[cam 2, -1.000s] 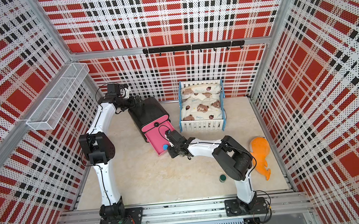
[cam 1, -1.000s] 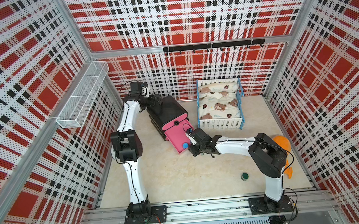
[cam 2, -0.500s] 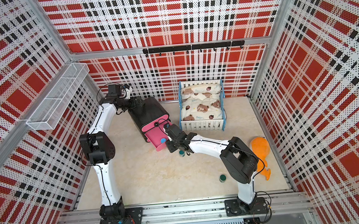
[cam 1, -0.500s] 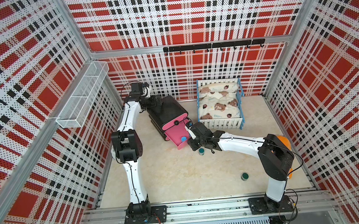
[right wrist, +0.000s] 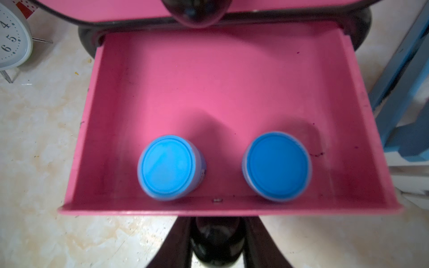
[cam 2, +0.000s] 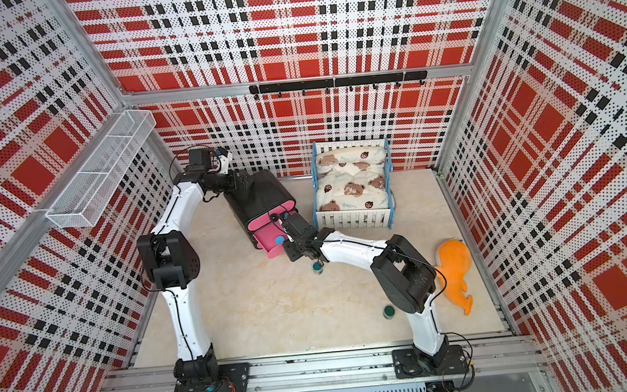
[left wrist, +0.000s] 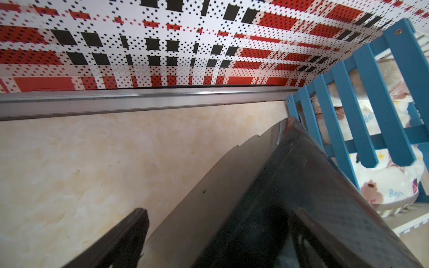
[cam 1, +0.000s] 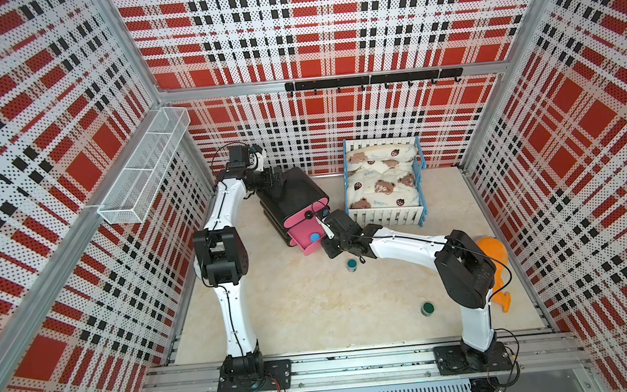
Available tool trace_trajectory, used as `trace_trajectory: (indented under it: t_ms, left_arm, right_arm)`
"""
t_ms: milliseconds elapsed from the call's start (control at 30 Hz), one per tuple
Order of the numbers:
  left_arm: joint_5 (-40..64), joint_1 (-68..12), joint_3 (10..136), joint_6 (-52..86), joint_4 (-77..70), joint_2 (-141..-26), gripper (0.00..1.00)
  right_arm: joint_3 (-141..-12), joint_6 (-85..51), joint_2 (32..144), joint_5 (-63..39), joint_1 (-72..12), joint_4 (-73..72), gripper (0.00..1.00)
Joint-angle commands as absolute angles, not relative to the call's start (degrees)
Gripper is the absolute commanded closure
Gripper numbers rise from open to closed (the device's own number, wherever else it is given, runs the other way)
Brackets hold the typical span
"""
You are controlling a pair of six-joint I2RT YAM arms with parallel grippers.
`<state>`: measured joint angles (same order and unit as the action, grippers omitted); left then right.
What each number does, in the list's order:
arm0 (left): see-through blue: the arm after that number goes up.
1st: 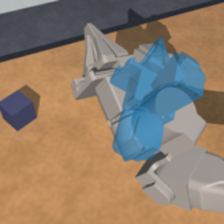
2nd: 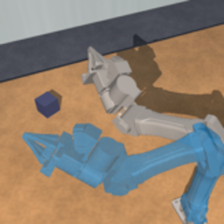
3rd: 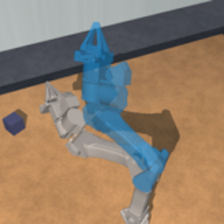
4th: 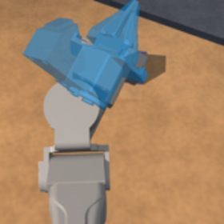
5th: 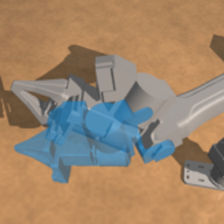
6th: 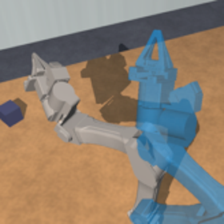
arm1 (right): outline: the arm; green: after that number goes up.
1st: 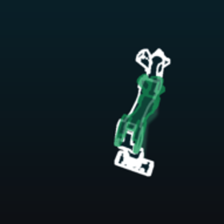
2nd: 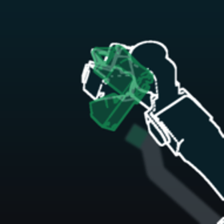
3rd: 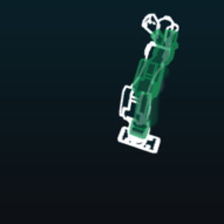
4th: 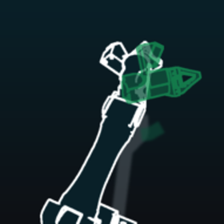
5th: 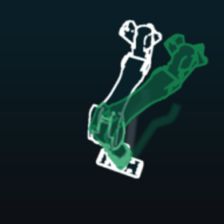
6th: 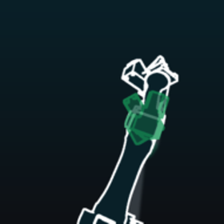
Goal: Put the paint cans in the drawer according to color
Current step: Close the drawer in the storage box.
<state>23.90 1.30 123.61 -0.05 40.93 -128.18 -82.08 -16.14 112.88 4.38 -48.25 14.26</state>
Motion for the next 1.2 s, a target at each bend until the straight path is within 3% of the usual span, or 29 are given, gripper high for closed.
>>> trace_trajectory:
  t_ms: [0,1167]
  left_arm:
    - [25.9,0.0,121.0,-1.8,44.5,-127.1,0.01]
    - [30.3,-0.9,115.3,-6.1,44.6,-124.3,0.00]
  right_arm:
    - [-85.8,-14.3,114.3,4.6,-48.6,6.4,0.71]
    - [-90.7,-13.6,124.4,2.5,-48.4,-7.5,0.67]
